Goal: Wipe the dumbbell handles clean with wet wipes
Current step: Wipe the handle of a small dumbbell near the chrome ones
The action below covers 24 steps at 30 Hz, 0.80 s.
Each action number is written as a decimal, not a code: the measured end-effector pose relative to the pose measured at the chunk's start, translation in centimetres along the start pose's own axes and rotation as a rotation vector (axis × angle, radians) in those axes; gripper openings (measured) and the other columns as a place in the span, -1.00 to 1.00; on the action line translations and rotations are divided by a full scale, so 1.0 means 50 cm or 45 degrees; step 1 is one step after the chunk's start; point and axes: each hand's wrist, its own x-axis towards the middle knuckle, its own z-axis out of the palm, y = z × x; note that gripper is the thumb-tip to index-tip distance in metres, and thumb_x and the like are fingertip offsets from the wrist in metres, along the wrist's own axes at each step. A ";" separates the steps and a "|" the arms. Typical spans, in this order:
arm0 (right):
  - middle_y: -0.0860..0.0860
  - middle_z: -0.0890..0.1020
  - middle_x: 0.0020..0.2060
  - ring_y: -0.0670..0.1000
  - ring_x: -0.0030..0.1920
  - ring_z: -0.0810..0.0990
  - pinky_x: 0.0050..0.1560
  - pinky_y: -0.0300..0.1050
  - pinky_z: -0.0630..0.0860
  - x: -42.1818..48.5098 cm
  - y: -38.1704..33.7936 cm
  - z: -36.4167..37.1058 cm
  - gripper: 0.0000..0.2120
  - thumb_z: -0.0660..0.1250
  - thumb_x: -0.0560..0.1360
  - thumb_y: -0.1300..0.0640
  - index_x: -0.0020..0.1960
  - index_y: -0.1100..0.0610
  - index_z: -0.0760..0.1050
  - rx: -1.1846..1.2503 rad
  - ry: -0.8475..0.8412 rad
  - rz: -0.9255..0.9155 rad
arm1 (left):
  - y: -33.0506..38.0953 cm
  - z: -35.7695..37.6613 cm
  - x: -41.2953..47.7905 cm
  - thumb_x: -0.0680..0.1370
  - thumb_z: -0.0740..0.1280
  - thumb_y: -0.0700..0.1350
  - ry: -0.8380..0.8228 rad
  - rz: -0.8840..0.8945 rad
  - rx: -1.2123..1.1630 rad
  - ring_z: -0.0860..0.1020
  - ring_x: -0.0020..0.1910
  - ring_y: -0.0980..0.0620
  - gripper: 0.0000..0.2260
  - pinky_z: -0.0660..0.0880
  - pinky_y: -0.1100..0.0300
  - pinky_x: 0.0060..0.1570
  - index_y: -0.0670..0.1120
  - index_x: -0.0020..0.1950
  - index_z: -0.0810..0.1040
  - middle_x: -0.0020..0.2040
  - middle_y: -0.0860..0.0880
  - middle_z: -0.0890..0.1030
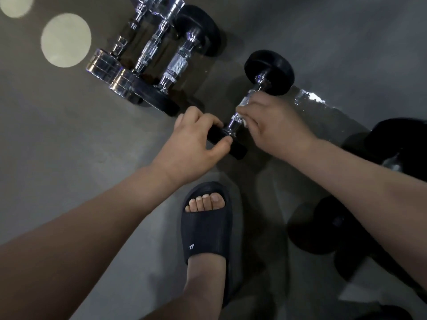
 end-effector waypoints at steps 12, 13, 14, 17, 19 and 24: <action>0.17 0.57 -0.07 0.24 -0.09 0.60 -0.12 0.13 0.58 -0.010 -0.002 -0.003 -0.79 0.24 0.56 0.27 0.08 0.25 0.64 -0.065 -0.259 -0.168 | -0.023 0.003 0.003 0.43 0.48 0.28 -0.038 -0.194 -0.216 0.48 0.29 0.10 -0.31 0.48 0.08 0.32 -0.06 0.43 0.48 0.29 -0.01 0.46; 0.18 0.58 -0.07 0.25 -0.10 0.60 -0.12 0.13 0.59 -0.005 0.004 -0.011 -0.78 0.24 0.56 0.26 0.07 0.25 0.64 -0.094 -0.232 -0.162 | -0.025 0.001 0.006 0.42 0.47 0.30 -0.083 -0.243 -0.210 0.47 0.32 0.09 -0.27 0.46 0.09 0.35 -0.06 0.47 0.45 0.34 -0.02 0.46; 0.20 0.59 -0.07 0.27 -0.10 0.60 -0.11 0.15 0.59 0.002 0.013 -0.016 -0.77 0.23 0.57 0.23 0.05 0.26 0.65 -0.101 -0.152 -0.099 | -0.029 0.001 0.009 0.40 0.45 0.34 -0.128 -0.280 -0.205 0.48 0.34 0.08 -0.22 0.45 0.09 0.37 -0.06 0.49 0.44 0.37 -0.02 0.47; 0.23 0.59 -0.07 0.28 -0.11 0.60 -0.14 0.16 0.58 0.006 0.015 -0.012 -0.79 0.26 0.57 0.23 0.00 0.30 0.65 -0.103 0.101 0.150 | -0.032 0.001 0.008 0.31 0.36 0.52 -0.221 -0.317 -0.258 0.53 0.30 0.15 -0.12 0.47 0.08 0.35 -0.01 0.46 0.48 0.35 0.06 0.57; 0.23 0.58 -0.11 0.28 -0.14 0.59 -0.18 0.15 0.57 -0.007 -0.007 0.005 -0.81 0.25 0.55 0.25 -0.06 0.31 0.62 -0.102 0.031 0.083 | -0.031 0.003 0.007 0.27 0.34 0.56 -0.229 -0.331 -0.263 0.55 0.25 0.18 -0.13 0.49 0.08 0.31 0.02 0.39 0.53 0.26 0.10 0.62; 0.19 0.58 -0.11 0.26 -0.11 0.59 -0.15 0.10 0.57 -0.020 -0.006 -0.016 -0.69 0.14 0.56 0.19 0.03 0.25 0.64 -0.094 -0.180 -0.062 | 0.002 -0.006 0.018 0.32 0.51 0.35 -0.211 -0.366 -0.147 0.56 0.12 0.09 -0.35 0.53 0.10 0.16 -0.04 0.23 0.53 0.11 0.06 0.60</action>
